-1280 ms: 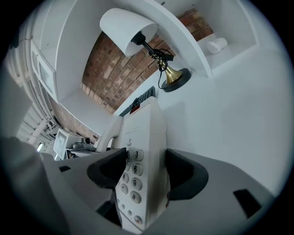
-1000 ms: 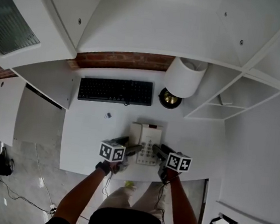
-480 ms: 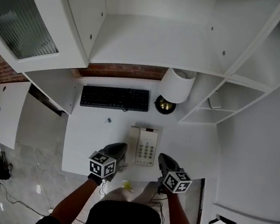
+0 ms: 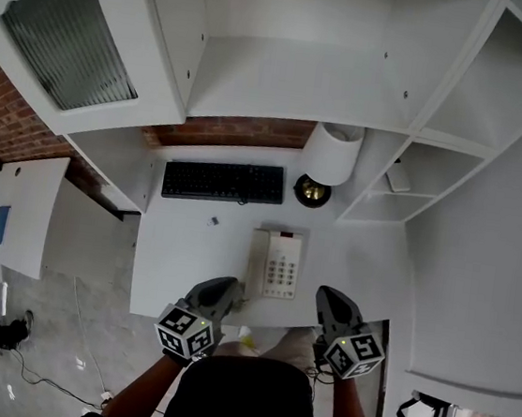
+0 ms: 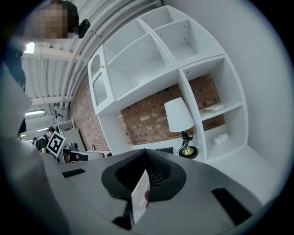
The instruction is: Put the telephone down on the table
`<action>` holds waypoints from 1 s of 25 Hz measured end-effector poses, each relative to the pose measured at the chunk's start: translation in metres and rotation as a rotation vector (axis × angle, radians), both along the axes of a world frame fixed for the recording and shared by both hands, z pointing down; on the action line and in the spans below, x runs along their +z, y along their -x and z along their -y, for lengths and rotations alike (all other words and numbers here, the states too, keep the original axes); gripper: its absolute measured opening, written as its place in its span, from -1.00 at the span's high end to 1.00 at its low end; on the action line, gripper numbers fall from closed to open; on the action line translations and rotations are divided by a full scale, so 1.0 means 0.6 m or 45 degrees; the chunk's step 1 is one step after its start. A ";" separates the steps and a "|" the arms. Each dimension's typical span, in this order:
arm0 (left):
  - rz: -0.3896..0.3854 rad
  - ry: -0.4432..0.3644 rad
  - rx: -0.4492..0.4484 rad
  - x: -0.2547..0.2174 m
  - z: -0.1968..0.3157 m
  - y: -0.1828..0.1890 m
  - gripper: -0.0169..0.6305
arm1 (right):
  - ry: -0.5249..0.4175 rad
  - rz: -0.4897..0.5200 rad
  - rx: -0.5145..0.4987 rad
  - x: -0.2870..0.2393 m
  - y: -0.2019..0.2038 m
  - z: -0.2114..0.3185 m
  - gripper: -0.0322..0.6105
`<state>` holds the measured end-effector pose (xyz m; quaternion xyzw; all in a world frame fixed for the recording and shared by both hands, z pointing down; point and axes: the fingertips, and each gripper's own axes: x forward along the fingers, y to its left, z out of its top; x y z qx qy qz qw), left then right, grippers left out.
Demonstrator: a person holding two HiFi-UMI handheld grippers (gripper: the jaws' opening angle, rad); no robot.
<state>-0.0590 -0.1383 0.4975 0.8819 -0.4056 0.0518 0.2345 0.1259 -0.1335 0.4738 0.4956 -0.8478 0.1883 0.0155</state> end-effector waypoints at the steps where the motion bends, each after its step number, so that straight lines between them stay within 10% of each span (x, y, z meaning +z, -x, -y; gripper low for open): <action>1: 0.001 -0.008 0.007 -0.006 -0.007 -0.002 0.89 | -0.017 0.000 -0.001 -0.013 0.001 -0.003 0.91; 13: 0.063 -0.269 -0.060 -0.132 -0.009 0.054 0.89 | -0.147 0.005 -0.009 -0.112 0.024 -0.029 0.91; 25: 0.062 -0.305 -0.076 -0.156 -0.016 0.070 0.89 | -0.181 -0.003 0.000 -0.133 0.015 -0.041 0.91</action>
